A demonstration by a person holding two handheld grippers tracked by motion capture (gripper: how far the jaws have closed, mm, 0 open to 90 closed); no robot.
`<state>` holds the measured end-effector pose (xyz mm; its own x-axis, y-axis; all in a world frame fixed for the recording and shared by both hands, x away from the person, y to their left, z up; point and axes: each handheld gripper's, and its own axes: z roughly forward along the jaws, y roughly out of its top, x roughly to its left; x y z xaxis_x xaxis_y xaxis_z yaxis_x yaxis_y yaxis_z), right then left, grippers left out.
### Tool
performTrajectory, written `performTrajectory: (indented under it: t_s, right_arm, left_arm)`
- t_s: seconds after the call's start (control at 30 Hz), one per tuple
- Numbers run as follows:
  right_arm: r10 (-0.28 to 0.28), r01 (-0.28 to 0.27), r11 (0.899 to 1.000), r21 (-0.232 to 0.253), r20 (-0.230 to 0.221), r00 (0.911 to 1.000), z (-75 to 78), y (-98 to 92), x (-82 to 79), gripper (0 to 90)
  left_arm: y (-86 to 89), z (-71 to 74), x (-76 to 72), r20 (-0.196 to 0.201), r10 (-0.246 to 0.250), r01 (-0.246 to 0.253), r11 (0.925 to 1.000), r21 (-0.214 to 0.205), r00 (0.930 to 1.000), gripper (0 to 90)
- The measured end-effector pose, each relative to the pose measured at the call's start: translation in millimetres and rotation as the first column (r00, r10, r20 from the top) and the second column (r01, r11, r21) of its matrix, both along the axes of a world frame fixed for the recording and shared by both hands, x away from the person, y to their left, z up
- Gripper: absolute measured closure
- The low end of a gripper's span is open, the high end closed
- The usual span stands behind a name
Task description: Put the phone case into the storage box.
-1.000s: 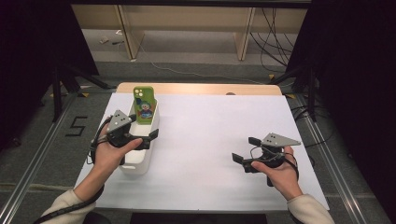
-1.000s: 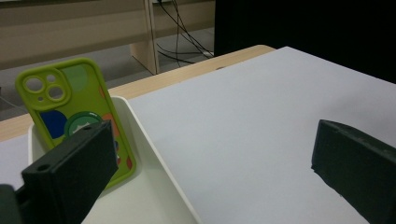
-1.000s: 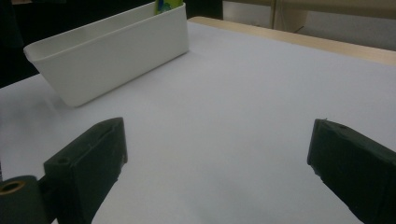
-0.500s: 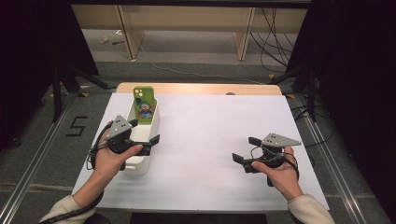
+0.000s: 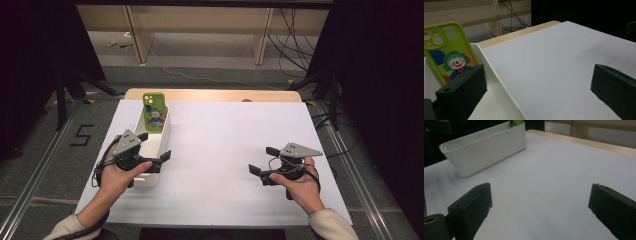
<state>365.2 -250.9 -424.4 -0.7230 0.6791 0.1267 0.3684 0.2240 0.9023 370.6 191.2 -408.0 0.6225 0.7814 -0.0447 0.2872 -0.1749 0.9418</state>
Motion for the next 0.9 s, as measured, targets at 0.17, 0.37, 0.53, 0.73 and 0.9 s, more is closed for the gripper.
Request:
performTrajectory:
  t_s: [0.17,0.37,0.53,0.73,0.9]
  right_arm:
    - [0.003,-0.003,1.0,-0.002,0.002,1.0,0.0,0.4,-0.2,6.1]
    - [0.012,-0.012,1.0,-0.007,0.0,0.9999,-1.1,1.9,-0.5,6.1]
    - [0.014,-0.014,1.0,-0.002,0.005,0.9999,-1.1,2.5,-0.8,6.1]
    - [0.019,-0.019,1.0,0.014,-0.004,0.9998,-0.4,2.0,-1.0,11.1]
    - [0.019,-0.019,1.0,0.018,-0.005,0.9998,-0.8,2.3,-1.6,13.1]
  left_arm:
    - [-0.9,-1.2,-2.0,0.005,-0.004,0.004,1.0,0.005,1.0,0.0]
    - [-0.8,-1.0,-3.1,0.022,-0.003,0.002,0.9998,0.02,0.9998,0.0]
    - [-1.7,-2.1,-3.6,0.016,-0.004,0.004,0.9999,0.013,0.9999,0.0]
    - [-0.1,-1.7,-2.8,0.011,-0.005,0.005,1.0,-0.005,0.9999,0.0]
    - [-1.6,-1.5,-3.3,0.009,-0.007,0.007,0.9999,-0.01,0.9999,0.0]
